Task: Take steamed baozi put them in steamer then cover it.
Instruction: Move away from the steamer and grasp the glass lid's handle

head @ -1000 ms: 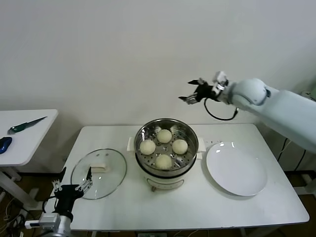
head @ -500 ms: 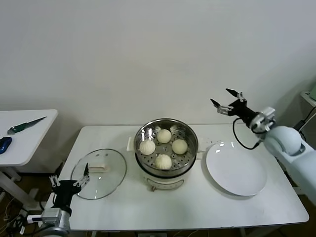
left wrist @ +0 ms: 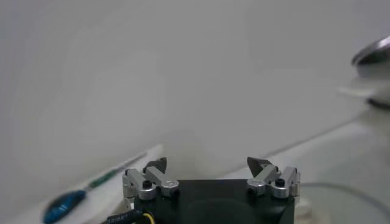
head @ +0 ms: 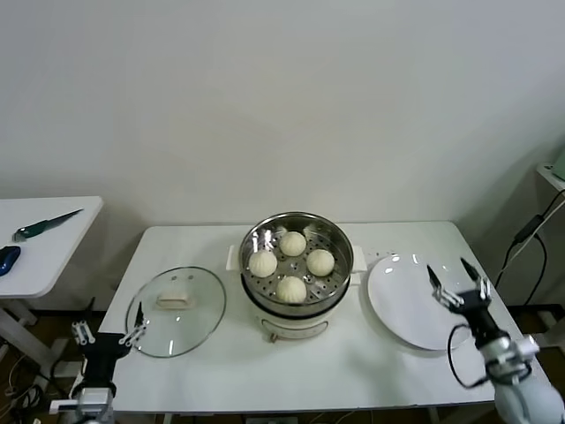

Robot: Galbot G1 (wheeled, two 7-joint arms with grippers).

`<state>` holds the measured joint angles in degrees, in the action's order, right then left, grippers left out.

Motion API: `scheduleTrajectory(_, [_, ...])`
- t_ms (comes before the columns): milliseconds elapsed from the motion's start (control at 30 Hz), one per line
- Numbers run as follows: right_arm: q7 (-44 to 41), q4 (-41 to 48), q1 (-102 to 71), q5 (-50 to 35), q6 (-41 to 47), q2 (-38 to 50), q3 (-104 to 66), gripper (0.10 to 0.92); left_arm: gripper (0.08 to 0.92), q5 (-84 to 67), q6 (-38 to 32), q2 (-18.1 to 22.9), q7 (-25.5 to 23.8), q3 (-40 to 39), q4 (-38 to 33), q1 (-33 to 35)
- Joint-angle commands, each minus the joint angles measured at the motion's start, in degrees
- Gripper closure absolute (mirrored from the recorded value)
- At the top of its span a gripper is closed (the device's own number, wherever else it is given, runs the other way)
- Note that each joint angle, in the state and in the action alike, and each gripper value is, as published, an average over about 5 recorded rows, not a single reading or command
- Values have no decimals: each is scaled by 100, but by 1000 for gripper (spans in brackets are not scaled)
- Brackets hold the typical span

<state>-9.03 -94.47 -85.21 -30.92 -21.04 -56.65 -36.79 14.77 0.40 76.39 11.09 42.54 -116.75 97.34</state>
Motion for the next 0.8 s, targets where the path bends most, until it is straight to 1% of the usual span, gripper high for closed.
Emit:
scheduleTrajectory(33, [194, -127, -1024, 1049, -912, -1536, -514, 203, 177, 1179, -167, -142, 577, -16, 59, 157])
scheduleTrajectory(167, [350, -105, -948, 1227, -931, -1765, -381, 203, 177, 3425, -80, -542, 1495, 23, 273, 357])
scheduleTrajectory(267, [417, -111, -923, 1302, -965, -1882, -291, 203, 177, 4563, 87, -665, 1851, -25, 561, 411])
scheduleTrajectory(300, [429, -110, -922, 1323, -978, -1905, -266, 203, 177, 4860, 155, -655, 1887, -65, 688, 400])
scheduleTrajectory(400, [459, -91, -933, 1366, -1024, -1946, -208, 203, 177, 5718, 378, -461, 1883, -230, 1178, 236])
scheduleTrajectory(533, [487, -47, -959, 1362, -1077, -1957, -197, 203, 177, 6587, 497, -161, 1935, -484, 1903, -195])
scheduleTrajectory(667, [532, -2, -1004, 1355, -1135, -1957, -203, 203, 177, 6884, 392, -86, 1969, -631, 2378, -600])
scheduleTrajectory(800, [564, -12, -1069, 1350, -1172, -1960, -210, 203, 177, 6867, 360, -94, 1837, -727, 2548, -882])
